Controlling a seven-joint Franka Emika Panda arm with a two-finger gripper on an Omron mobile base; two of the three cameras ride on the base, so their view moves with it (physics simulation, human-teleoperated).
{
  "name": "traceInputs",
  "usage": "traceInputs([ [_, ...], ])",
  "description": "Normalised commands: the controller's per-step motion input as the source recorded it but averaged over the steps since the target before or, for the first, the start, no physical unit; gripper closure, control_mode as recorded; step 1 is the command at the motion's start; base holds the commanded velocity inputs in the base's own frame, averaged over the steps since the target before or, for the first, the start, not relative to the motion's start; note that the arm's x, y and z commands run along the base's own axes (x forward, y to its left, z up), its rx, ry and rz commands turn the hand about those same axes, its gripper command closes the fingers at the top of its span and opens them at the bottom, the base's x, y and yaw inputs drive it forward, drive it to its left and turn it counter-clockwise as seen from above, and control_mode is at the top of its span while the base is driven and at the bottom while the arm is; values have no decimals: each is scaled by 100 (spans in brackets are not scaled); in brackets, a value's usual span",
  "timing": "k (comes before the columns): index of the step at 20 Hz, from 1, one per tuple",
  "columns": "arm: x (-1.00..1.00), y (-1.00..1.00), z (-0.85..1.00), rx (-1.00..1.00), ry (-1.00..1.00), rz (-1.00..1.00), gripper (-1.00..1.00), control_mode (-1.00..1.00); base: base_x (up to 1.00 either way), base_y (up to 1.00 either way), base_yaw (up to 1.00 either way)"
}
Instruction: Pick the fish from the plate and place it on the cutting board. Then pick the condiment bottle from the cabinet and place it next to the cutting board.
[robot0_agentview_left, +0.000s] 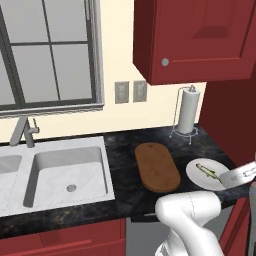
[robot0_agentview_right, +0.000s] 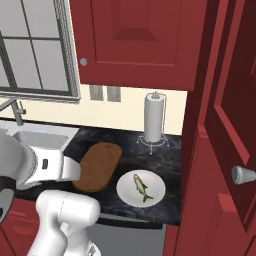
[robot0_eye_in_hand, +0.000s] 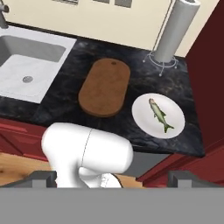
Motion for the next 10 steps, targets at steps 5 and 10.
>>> traceInputs([
  [5, 1, -3, 0, -4, 15, 0, -100, -100, 0, 0, 0],
  [10, 1, -7, -7, -2, 9, 0, -100, -100, 0, 0, 0],
])
